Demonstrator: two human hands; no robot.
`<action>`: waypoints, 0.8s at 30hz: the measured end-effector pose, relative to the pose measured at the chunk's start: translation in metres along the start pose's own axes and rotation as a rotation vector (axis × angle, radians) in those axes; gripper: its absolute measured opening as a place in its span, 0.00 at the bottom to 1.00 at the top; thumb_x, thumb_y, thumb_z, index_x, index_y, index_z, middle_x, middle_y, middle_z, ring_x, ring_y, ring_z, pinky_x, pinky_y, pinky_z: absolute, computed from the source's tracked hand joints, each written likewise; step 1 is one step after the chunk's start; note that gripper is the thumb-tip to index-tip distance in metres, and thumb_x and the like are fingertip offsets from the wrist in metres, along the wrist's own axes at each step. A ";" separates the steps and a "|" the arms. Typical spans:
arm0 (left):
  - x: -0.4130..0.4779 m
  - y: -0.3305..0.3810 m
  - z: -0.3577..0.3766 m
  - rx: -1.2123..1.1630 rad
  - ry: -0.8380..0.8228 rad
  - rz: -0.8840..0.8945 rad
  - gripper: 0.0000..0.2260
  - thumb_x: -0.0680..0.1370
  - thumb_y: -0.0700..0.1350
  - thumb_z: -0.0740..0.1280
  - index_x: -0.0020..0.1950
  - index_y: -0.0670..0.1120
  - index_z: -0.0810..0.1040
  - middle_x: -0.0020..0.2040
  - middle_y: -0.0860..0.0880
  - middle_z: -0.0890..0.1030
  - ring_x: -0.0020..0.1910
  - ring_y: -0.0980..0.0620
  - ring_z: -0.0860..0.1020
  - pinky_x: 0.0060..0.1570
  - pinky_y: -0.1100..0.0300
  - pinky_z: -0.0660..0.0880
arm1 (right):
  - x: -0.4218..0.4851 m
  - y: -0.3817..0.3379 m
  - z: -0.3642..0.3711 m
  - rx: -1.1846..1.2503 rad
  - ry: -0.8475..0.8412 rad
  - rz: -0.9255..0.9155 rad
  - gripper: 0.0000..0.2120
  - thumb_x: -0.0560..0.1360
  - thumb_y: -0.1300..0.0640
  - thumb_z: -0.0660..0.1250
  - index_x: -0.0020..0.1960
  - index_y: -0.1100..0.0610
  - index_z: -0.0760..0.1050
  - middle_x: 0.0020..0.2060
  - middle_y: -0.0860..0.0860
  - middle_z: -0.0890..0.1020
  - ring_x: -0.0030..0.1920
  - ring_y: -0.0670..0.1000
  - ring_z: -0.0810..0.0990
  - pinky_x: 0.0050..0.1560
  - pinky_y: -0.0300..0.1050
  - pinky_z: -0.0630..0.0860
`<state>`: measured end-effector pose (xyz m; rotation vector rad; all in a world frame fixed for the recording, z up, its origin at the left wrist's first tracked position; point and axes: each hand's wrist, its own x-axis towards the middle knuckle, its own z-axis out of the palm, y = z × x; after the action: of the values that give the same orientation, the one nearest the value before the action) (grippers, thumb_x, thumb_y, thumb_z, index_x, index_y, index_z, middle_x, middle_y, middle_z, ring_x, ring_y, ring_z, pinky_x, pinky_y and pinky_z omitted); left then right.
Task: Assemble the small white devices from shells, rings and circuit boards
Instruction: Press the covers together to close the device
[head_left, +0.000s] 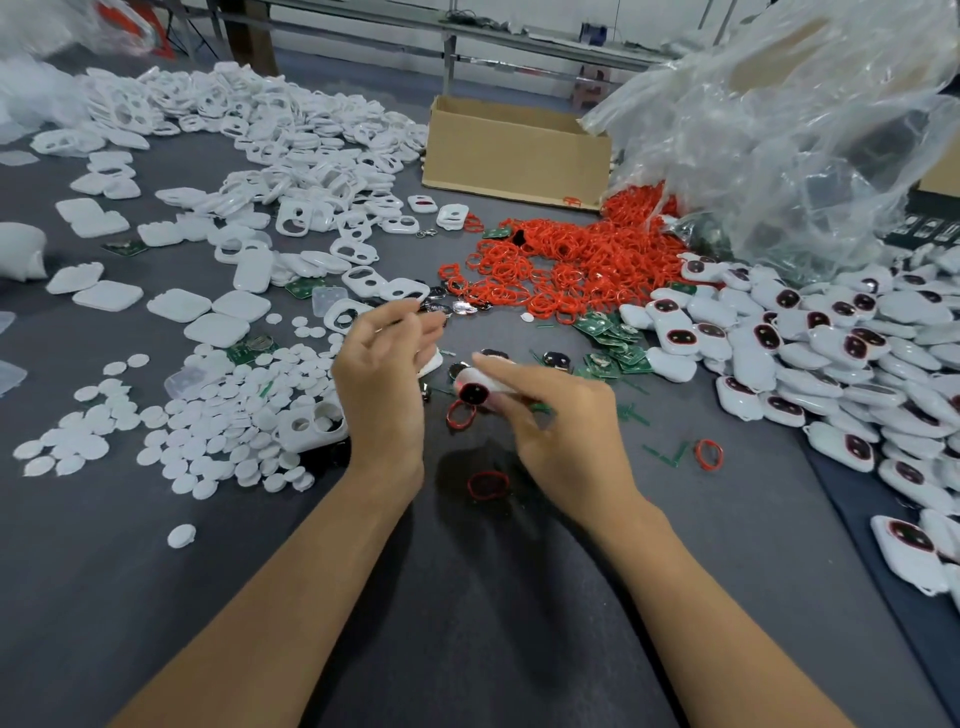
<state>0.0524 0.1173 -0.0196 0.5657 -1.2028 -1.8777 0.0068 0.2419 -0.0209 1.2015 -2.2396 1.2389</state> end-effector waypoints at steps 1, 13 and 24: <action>0.001 0.002 -0.002 -0.009 0.060 0.017 0.05 0.79 0.39 0.64 0.50 0.44 0.79 0.44 0.45 0.85 0.48 0.51 0.84 0.51 0.59 0.79 | 0.001 -0.003 0.000 -0.020 0.083 -0.068 0.16 0.72 0.67 0.71 0.58 0.57 0.81 0.45 0.53 0.85 0.43 0.53 0.83 0.46 0.46 0.77; 0.000 0.004 -0.001 0.037 0.140 0.042 0.11 0.82 0.44 0.61 0.43 0.46 0.79 0.41 0.45 0.84 0.44 0.49 0.83 0.45 0.58 0.80 | -0.004 -0.006 0.004 -0.094 0.073 -0.035 0.14 0.73 0.64 0.69 0.56 0.51 0.82 0.35 0.41 0.69 0.40 0.51 0.69 0.42 0.46 0.65; -0.001 -0.001 0.000 0.095 -0.018 -0.015 0.09 0.80 0.38 0.62 0.43 0.45 0.81 0.37 0.48 0.84 0.41 0.52 0.82 0.42 0.60 0.78 | 0.001 -0.002 0.003 0.207 0.077 0.262 0.09 0.75 0.64 0.67 0.52 0.55 0.81 0.39 0.48 0.84 0.37 0.46 0.79 0.40 0.38 0.73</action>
<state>0.0527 0.1181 -0.0202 0.6117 -1.3082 -1.8495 0.0080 0.2384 -0.0216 0.9279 -2.3122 1.6210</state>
